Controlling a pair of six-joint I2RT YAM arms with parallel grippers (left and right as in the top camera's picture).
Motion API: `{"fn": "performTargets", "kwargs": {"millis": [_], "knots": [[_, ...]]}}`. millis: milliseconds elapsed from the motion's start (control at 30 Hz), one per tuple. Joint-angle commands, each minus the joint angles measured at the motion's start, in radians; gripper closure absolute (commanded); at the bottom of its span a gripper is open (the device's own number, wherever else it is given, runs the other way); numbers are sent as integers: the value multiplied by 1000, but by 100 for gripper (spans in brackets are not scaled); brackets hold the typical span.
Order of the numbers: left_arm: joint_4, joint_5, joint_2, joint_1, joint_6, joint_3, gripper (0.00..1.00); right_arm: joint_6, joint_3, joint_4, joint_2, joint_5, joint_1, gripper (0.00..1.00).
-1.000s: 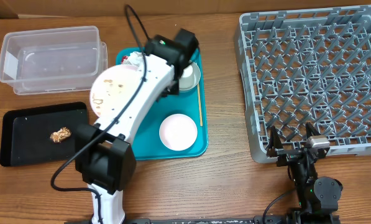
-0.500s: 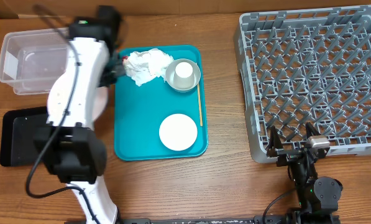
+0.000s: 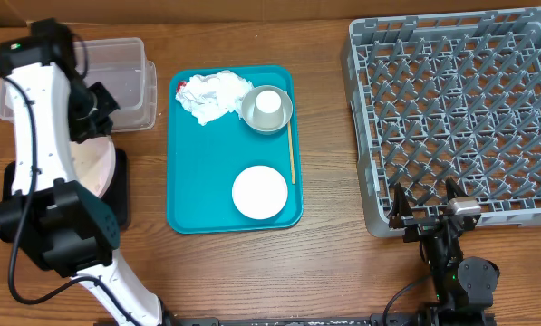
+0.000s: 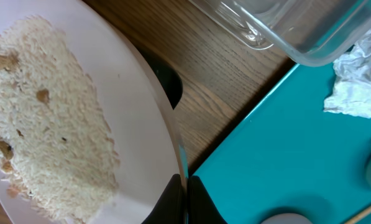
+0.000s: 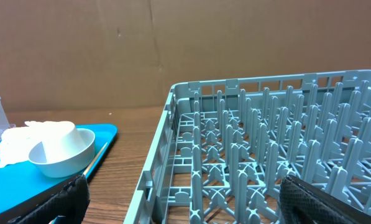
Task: Sort waste into correct bins and load items into the dishwasher
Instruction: 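Lift the pink plate and carry it over the black tray, then tilt the pink plate to dump the rice onto the black tray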
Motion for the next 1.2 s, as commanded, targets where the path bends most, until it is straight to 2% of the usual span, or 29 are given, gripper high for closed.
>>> {"fn": "performTargets", "kwargs": {"millis": [0, 100, 333, 500, 733, 1067, 1167], "knots": [[-2, 129, -27, 53, 86, 21, 95, -7, -10, 5, -10, 9, -3, 0], [1, 217, -27, 101, 127, 21, 96, -7, -10, 5, -10, 9, -3, 0], [2, 248, -27, 187, 175, 21, 96, -7, -10, 5, -10, 9, -3, 0], [6, 376, -27, 234, 216, 21, 96, -7, -10, 5, -10, 9, -3, 0], [2, 421, -27, 281, 234, 21, 96, -7, -10, 5, -10, 9, -3, 0], [-13, 621, -27, 323, 310, 21, 96, -7, -10, 5, -10, 9, -3, 0], [-27, 641, -27, 338, 309, 21, 96, -7, -10, 5, -10, 9, -3, 0]]}}
